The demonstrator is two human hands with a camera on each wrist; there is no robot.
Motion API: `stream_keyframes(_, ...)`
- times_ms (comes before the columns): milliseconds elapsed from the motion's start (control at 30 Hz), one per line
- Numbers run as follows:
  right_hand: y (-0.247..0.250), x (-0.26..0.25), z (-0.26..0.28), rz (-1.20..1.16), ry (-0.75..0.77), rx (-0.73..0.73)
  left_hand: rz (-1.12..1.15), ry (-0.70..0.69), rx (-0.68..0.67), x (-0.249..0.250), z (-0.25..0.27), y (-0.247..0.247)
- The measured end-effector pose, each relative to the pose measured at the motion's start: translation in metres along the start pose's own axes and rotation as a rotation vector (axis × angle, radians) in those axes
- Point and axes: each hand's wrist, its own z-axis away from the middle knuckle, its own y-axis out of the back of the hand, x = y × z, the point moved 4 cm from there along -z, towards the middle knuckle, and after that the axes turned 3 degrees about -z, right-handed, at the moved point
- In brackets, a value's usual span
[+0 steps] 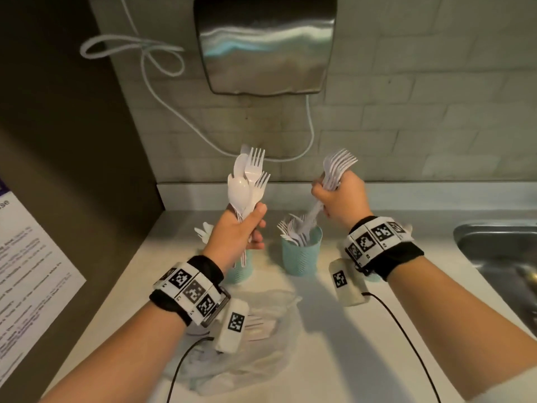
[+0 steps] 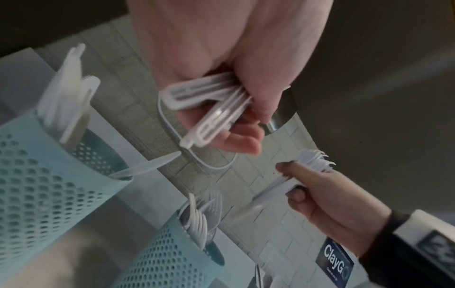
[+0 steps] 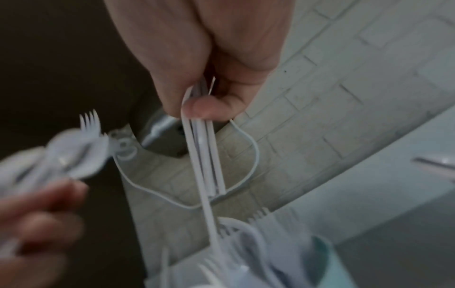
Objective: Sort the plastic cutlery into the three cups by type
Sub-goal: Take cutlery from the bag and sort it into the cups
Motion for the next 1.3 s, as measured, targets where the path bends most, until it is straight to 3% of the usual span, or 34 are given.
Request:
stream_keyframes(133, -0.021, 0.025, -0.009, 0.183, 0.051, -0.109, -0.03, 0.004, -0.001, 0.0, -0.006, -0.009)
stream_keyframes(367, -0.049, 0.075, -0.001, 0.236, -0.101, -0.216, -0.031, 0.04, 0.004, -0.004, -0.006, -0.016)
stream_keyframes(467, -0.047, 0.084, 0.003, 0.243, -0.147, -0.162, -0.044, 0.041, 0.009, -0.007, -0.007, -0.015)
stream_keyframes(567, -0.04, 0.082, 0.001, 0.24, -0.01, -0.056, -0.069, 0.026, 0.019, -0.009, -0.006, -0.016)
stream_keyframes(667, -0.045, 0.081, 0.006, 0.333, 0.141, -0.211, -0.068, 0.024, 0.005, -0.012, -0.006, -0.018)
stream_keyframes(800, -0.054, 0.094, 0.016, 0.492, 0.092, -0.422, -0.044, 0.025, -0.033, -0.009, -0.002, -0.021)
stream_keyframes(867, -0.05, 0.086, 0.014, 0.434, 0.072, -0.369, -0.044, 0.01, -0.058, -0.007, 0.0, -0.022)
stream_keyframes(933, -0.037, 0.061, 0.012, 0.341, 0.114, -0.212, -0.026, 0.003, -0.088, -0.005, 0.003, -0.024)
stream_keyframes(1033, -0.024, 0.017, 0.017, 0.037, 0.19, -0.086, 0.036, 0.023, -0.109, -0.001, 0.006, -0.03)
stream_keyframes(1167, -0.025, -0.024, 0.034, -0.488, -0.053, -0.267, 0.057, 0.015, -0.173, 0.002, 0.01, -0.042)
stream_keyframes(1300, -0.029, -0.027, 0.051, -0.629, -0.218, -0.415, 0.02, -0.003, -0.202, 0.005, 0.016, -0.053)
